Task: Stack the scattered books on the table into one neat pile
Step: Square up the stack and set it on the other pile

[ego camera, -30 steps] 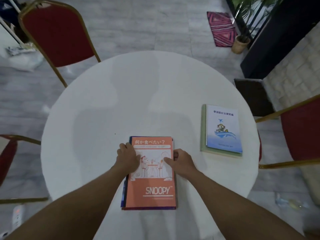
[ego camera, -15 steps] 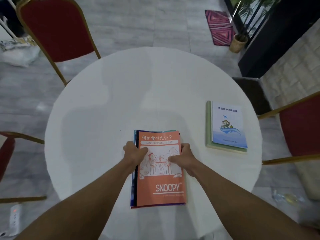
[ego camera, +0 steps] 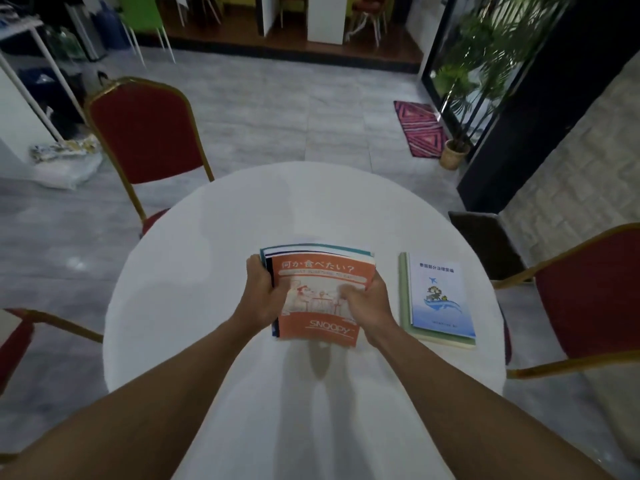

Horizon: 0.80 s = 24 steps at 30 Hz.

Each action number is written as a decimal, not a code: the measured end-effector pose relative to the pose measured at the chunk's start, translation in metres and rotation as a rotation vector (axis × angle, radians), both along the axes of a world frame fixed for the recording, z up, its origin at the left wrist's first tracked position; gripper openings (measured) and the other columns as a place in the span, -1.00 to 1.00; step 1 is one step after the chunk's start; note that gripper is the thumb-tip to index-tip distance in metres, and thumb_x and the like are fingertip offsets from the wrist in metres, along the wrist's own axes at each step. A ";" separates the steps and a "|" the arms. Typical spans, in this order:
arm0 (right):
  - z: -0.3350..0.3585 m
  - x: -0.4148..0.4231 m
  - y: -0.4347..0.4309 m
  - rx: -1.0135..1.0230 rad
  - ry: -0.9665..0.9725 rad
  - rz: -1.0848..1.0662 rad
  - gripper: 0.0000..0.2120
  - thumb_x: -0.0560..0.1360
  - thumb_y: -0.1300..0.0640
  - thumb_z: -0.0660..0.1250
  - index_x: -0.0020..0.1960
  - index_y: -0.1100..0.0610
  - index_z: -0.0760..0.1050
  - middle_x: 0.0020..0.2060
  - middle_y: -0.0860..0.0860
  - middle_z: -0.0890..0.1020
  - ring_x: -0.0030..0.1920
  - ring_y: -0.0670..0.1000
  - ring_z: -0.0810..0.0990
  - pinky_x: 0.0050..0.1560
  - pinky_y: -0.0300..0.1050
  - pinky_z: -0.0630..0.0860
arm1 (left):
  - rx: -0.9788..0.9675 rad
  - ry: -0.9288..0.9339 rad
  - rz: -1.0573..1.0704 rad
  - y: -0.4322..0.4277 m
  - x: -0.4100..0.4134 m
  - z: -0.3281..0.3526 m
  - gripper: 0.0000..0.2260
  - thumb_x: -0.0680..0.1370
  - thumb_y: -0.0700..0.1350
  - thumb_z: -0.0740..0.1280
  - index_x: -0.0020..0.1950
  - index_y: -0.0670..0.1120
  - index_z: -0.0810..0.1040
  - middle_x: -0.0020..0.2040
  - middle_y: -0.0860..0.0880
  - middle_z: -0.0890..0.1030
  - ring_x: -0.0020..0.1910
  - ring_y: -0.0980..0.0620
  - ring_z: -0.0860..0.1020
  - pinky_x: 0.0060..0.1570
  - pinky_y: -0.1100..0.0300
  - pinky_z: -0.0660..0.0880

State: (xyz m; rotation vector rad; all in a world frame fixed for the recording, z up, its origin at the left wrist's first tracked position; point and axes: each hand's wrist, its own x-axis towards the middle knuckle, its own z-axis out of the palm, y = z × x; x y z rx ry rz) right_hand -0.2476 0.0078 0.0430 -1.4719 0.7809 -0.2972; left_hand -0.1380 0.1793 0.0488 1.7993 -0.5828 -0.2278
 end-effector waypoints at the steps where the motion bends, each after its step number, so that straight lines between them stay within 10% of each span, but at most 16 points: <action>1: 0.000 -0.001 0.000 -0.009 -0.011 -0.013 -0.65 0.41 0.36 0.34 0.08 -0.01 0.53 -0.11 -0.06 0.73 -0.16 -0.15 0.73 -0.32 -0.25 0.62 | -0.010 -0.017 -0.032 0.001 -0.001 -0.001 -0.72 0.46 -0.42 0.19 0.14 -0.27 0.47 0.10 -0.15 0.60 0.09 0.03 0.67 -0.10 0.17 0.68; 8: -0.025 -0.025 -0.008 -0.114 -0.003 0.123 -0.53 0.43 0.29 0.45 0.25 -0.04 0.42 0.07 -0.04 0.69 0.10 0.00 0.69 0.11 0.14 0.66 | 0.178 0.055 -0.161 0.009 -0.007 -0.018 -0.57 0.57 -0.23 0.33 0.23 0.05 0.14 0.13 0.15 0.51 0.09 0.20 0.57 -0.16 0.52 0.54; 24: -0.027 -0.030 -0.015 -0.274 -0.014 0.207 -0.56 0.51 0.18 0.46 0.32 0.09 0.39 0.10 -0.07 0.66 0.09 -0.14 0.65 0.15 0.01 0.64 | 0.251 0.002 -0.215 0.009 0.007 -0.021 -0.58 0.60 -0.26 0.26 0.15 0.17 0.11 0.13 0.25 0.45 0.09 0.27 0.54 -0.19 0.52 0.55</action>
